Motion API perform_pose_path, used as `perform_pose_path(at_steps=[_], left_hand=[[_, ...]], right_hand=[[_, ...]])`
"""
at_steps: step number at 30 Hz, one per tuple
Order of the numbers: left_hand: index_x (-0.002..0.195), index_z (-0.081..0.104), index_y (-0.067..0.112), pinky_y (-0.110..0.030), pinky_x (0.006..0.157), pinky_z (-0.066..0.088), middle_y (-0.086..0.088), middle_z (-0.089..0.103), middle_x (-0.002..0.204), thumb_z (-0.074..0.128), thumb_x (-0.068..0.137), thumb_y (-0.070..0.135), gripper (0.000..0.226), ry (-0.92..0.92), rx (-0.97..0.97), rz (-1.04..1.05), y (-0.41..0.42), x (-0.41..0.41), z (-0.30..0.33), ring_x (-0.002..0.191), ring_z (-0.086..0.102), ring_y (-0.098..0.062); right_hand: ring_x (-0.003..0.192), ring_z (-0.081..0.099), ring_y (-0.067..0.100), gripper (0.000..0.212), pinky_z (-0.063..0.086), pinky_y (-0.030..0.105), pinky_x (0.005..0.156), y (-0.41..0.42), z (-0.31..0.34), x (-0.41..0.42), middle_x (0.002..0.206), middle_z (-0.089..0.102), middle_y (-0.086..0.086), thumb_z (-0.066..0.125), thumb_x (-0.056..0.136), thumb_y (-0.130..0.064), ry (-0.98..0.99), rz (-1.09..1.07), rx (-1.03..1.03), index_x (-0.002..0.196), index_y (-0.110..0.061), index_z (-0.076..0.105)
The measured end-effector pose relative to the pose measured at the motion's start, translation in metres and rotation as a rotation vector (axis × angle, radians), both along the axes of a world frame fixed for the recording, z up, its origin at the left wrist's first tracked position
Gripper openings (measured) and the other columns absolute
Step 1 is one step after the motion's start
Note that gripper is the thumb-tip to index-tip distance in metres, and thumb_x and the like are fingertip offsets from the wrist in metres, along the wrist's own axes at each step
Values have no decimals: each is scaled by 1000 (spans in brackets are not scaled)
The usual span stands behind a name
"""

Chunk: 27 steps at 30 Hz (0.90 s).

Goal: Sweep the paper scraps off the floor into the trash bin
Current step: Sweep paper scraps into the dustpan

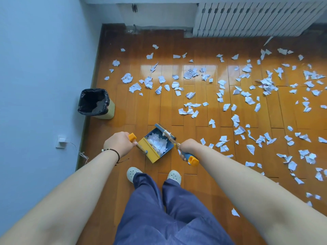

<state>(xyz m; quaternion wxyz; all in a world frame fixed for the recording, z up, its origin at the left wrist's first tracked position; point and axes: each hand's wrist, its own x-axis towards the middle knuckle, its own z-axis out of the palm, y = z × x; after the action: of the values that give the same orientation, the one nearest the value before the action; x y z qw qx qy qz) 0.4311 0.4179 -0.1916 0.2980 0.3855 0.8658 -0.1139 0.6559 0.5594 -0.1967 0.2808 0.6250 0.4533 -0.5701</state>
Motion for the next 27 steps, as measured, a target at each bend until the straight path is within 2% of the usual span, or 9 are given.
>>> perform_pose_path(at_steps=[3,5,8,11,14,17,22,24,27], left_hand=[[96,62,27,-32,70,55,2,66,88,56,96,56,30,17,-3,-5,2,2,0,81,64,-20],[96,62,27,-33,70,55,2,66,89,57,96,57,31,17,-6,-5,1,0,0,82,64,-20],[93,61,27,-33,72,55,3,65,87,58,95,57,30,-11,4,11,-3,-4,1,81,64,-19],[87,59,28,-37,75,58,4,65,82,59,94,57,29,-38,32,4,-12,-6,1,78,64,-17],[84,59,29,-38,74,60,5,65,80,59,94,56,30,-42,47,-25,-19,-7,2,75,64,-16],[84,60,27,-33,71,59,5,65,79,57,96,55,31,-38,42,-113,-21,-7,3,74,64,-15],[85,63,29,-35,68,59,7,66,78,57,94,58,31,-8,2,-276,-15,-9,7,72,64,-14],[89,65,32,-32,66,57,9,66,80,58,93,59,29,9,-3,-337,-12,-9,9,73,64,-13],[90,65,33,-28,60,50,11,64,80,58,92,60,28,20,-4,-419,-8,-5,8,75,63,-13]], right_hand=[[51,48,19,17,42,24,42,-4,7,6,67,51,12,41,102,-13,12,-4,-88,92,-2,50],[50,48,18,18,43,23,43,-3,14,16,69,52,12,42,101,-15,24,8,-76,89,-3,50],[47,50,19,15,45,20,41,-1,19,36,73,55,12,45,98,-16,19,-21,-34,101,-4,53],[46,50,18,18,43,19,40,2,25,55,72,57,11,45,98,-19,42,-21,-19,104,-4,55],[47,50,17,17,43,20,39,6,29,64,73,57,11,46,99,-19,64,-71,-4,99,-5,56],[47,49,16,17,43,20,38,3,32,75,72,56,10,46,101,-19,76,-163,-20,103,-5,55],[49,48,17,18,42,21,37,-10,28,92,74,55,12,47,101,-18,66,-311,15,106,-4,57],[47,49,18,22,43,21,38,-19,24,97,73,55,13,52,99,-21,70,-373,55,110,-3,58],[46,49,19,19,43,21,38,-37,19,102,69,54,13,55,98,-17,44,-449,92,106,-1,59]])
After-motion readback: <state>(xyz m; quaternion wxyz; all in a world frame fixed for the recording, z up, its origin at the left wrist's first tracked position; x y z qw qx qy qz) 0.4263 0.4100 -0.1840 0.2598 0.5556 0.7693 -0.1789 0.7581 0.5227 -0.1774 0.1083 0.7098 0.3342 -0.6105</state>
